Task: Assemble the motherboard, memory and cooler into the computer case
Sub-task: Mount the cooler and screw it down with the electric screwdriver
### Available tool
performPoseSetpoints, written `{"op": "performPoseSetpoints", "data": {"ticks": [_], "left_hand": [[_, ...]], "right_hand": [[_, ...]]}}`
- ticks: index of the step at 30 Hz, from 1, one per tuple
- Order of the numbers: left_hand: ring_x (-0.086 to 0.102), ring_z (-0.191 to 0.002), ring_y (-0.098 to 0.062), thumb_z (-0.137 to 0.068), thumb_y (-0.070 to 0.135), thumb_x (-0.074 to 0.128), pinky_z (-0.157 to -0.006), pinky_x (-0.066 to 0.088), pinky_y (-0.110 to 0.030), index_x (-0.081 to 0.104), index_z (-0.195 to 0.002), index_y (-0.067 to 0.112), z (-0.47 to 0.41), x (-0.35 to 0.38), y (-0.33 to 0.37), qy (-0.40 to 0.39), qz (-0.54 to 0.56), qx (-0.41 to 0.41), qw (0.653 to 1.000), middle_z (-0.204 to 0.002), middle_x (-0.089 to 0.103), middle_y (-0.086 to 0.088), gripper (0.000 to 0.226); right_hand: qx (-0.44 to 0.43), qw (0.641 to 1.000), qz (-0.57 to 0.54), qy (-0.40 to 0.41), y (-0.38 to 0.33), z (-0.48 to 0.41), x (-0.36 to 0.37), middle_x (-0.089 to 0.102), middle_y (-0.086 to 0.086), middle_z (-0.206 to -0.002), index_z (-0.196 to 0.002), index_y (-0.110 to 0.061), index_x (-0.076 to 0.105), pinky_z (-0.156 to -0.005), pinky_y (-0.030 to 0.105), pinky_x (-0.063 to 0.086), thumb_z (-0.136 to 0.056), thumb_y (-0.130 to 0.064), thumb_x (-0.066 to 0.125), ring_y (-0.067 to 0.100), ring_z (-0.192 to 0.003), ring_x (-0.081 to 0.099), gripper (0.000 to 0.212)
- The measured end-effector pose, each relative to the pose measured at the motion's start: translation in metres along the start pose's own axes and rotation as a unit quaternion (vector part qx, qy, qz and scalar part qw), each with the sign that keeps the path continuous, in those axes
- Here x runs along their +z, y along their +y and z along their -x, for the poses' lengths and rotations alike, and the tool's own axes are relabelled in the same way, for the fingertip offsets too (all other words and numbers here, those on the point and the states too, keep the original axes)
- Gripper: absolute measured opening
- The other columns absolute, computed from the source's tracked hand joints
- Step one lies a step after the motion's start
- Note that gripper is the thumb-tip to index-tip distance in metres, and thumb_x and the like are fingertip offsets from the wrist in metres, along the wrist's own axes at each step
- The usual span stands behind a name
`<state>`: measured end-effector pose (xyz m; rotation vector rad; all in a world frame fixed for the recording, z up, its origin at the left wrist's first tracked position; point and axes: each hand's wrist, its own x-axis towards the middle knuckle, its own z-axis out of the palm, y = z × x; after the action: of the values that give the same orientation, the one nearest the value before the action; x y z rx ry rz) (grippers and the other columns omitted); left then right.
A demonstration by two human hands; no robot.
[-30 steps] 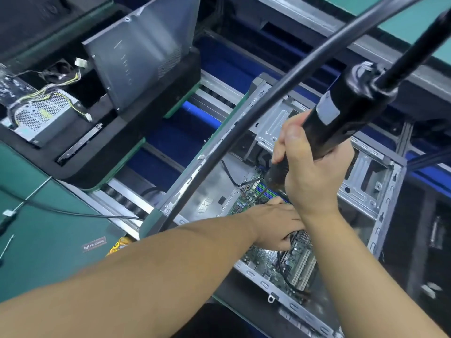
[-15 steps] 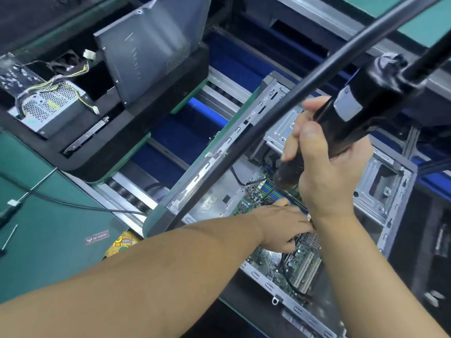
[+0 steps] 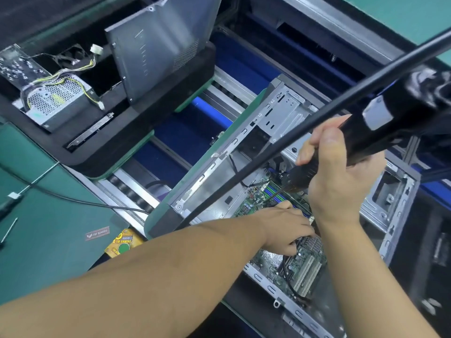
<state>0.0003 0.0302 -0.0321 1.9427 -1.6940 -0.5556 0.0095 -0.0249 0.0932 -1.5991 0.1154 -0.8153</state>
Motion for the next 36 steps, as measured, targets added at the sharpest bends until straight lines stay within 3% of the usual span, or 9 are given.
{"op": "performPoseSetpoints", "data": {"ticks": [3,8,12,15,16,19,23,31,36], "left_hand": [[0.025,-0.075,-0.016,-0.072,0.009,0.072,-0.074,0.029,-0.032,0.065,-0.088,0.002,0.0031,-0.0019,0.0025,0.045,0.034,0.007,0.998,-0.083,0.065,-0.015,0.019],[0.024,-0.076,-0.016,-0.075,0.011,0.070,-0.075,0.014,-0.029,0.065,-0.090,0.003,0.0038,-0.0034,0.0046,0.041,0.033,0.004,0.999,-0.088,0.065,-0.015,0.018],[0.021,-0.076,-0.017,-0.076,0.008,0.069,-0.084,0.033,-0.036,0.064,-0.090,0.001,0.0047,-0.0033,0.0021,0.030,0.049,-0.001,0.998,-0.080,0.059,-0.014,0.017],[0.018,-0.074,-0.016,-0.073,0.006,0.070,-0.084,0.037,-0.038,0.064,-0.086,0.003,0.0055,-0.0042,0.0022,0.043,0.060,0.008,0.997,-0.065,0.034,0.004,0.015],[0.018,-0.073,-0.016,-0.072,0.006,0.070,-0.085,0.037,-0.038,0.064,-0.085,0.003,0.0055,-0.0042,0.0020,0.049,0.060,0.010,0.997,-0.064,0.039,0.004,0.015],[0.024,-0.077,-0.016,-0.073,0.009,0.071,-0.086,0.039,-0.040,0.065,-0.091,0.003,0.0030,-0.0006,-0.0006,0.038,0.042,0.013,0.998,-0.085,0.064,-0.014,0.020],[0.032,-0.083,-0.016,-0.079,0.017,0.065,-0.085,0.037,-0.036,0.063,-0.105,0.011,0.0008,-0.0003,-0.0046,-0.009,0.021,0.011,1.000,-0.101,0.064,-0.008,0.027],[0.024,-0.081,-0.013,-0.081,0.016,0.068,-0.071,0.012,-0.024,0.068,-0.099,0.006,0.0036,-0.0038,-0.0017,0.000,0.029,-0.001,1.000,-0.100,0.065,-0.013,0.020],[0.024,-0.084,-0.013,-0.082,0.016,0.066,-0.080,0.026,-0.032,0.068,-0.098,0.007,0.0018,-0.0031,-0.0022,-0.014,0.022,-0.007,1.000,-0.100,0.063,-0.011,0.019]], "right_hand": [[0.011,1.000,-0.005,-0.013,-0.0027,0.0066,0.0051,0.058,-0.007,-0.062,-0.086,-0.014,0.057,-0.053,0.029,0.044,-0.089,-0.017,0.057,0.023,-0.047,0.051,0.005],[0.027,1.000,-0.013,0.001,-0.0041,0.0084,0.0071,0.060,-0.007,-0.071,-0.101,-0.008,0.054,-0.057,0.031,0.045,-0.086,-0.020,0.059,0.020,-0.051,0.053,0.020],[0.010,1.000,-0.020,-0.014,-0.0018,0.0047,0.0077,0.061,-0.012,-0.072,-0.112,-0.004,0.053,-0.056,0.027,0.046,-0.088,-0.016,0.056,0.014,-0.051,0.053,0.027],[0.004,1.000,-0.018,-0.014,0.0010,0.0032,0.0066,0.061,-0.012,-0.071,-0.104,-0.007,0.054,-0.055,0.026,0.045,-0.089,-0.015,0.056,0.016,-0.050,0.052,0.017],[0.006,1.000,-0.014,-0.015,0.0017,0.0028,0.0064,0.060,-0.011,-0.069,-0.098,-0.005,0.054,-0.055,0.027,0.044,-0.088,-0.015,0.056,0.017,-0.049,0.052,0.014],[0.005,1.000,0.004,-0.028,0.0030,0.0023,0.0057,0.056,-0.009,-0.061,-0.086,-0.003,0.055,-0.054,0.028,0.044,-0.088,-0.014,0.055,0.019,-0.048,0.051,0.011],[0.009,1.000,0.004,-0.025,0.0027,-0.0001,0.0018,0.055,-0.007,-0.057,-0.081,-0.009,0.055,-0.055,0.028,0.043,-0.089,-0.015,0.053,0.023,-0.048,0.050,0.011],[0.017,0.999,0.008,-0.037,0.0042,0.0051,0.0056,0.054,0.000,-0.057,-0.082,-0.002,0.056,-0.054,0.029,0.044,-0.088,-0.016,0.056,0.022,-0.048,0.051,0.015],[0.015,0.999,-0.006,-0.034,0.0016,0.0024,0.0020,0.058,-0.007,-0.064,-0.089,-0.009,0.055,-0.055,0.029,0.044,-0.088,-0.016,0.056,0.018,-0.049,0.052,0.007]]}}
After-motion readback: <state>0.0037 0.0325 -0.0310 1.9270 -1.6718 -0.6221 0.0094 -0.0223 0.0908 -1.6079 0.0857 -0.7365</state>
